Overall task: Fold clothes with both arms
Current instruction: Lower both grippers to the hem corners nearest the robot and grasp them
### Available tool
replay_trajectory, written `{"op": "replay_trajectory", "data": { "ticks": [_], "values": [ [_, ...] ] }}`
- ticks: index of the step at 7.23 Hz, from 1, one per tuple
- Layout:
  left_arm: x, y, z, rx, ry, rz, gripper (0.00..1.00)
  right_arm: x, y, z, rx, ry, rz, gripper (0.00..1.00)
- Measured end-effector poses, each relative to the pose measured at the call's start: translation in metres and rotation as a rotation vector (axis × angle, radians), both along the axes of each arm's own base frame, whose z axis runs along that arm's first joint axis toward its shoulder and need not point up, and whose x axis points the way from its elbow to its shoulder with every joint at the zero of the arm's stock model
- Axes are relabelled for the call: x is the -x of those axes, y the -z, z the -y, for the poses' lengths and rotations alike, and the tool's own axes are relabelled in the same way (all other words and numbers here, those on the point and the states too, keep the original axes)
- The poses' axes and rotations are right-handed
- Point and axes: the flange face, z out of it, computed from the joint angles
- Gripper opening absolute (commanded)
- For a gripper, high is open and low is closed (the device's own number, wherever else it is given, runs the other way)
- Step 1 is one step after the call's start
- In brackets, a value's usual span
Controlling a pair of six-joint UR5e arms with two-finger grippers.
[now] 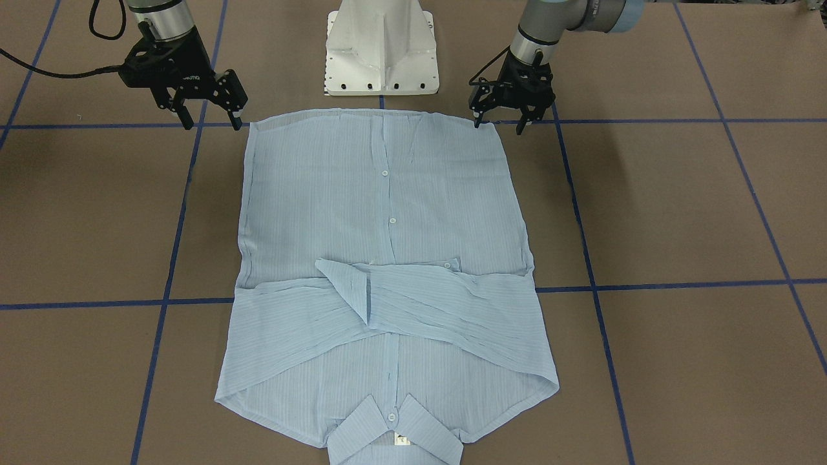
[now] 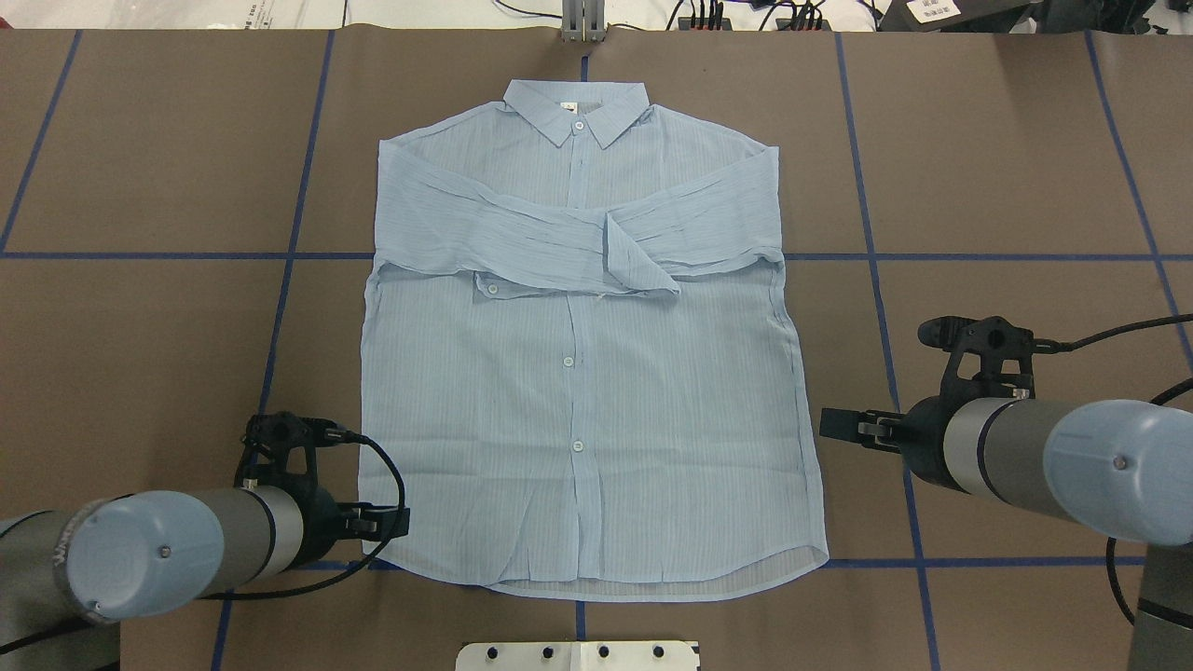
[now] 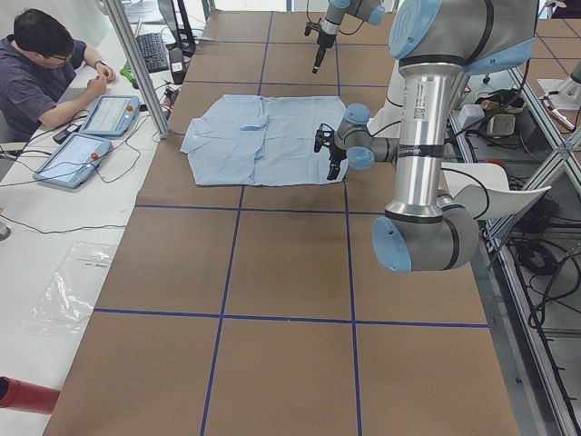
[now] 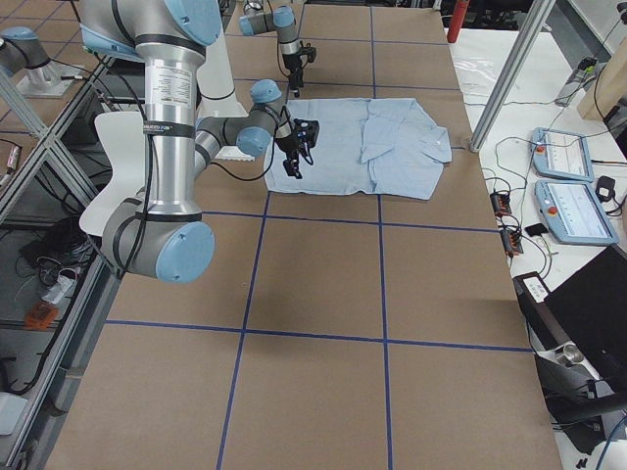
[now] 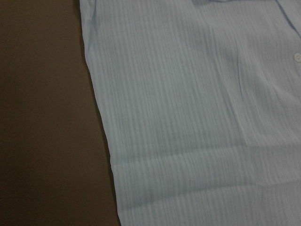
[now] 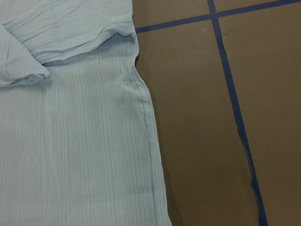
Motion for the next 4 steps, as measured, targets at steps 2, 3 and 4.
{"op": "replay_trajectory", "data": {
  "ticks": [2, 3, 4],
  "values": [
    [-0.018, -0.007, -0.018, 0.026, 0.014, 0.028, 0.56, 0.001, 0.0, -0.001, -0.001, 0.003, -0.001, 1.0],
    [-0.026, -0.008, -0.021, 0.034, 0.016, 0.031, 0.55, 0.002, 0.0, -0.002, -0.002, 0.004, -0.001, 1.0],
    [-0.032, -0.007, -0.023, 0.039, 0.016, 0.031, 0.53, 0.002, 0.0, -0.002, -0.003, 0.003, -0.002, 1.0]
  ]
}}
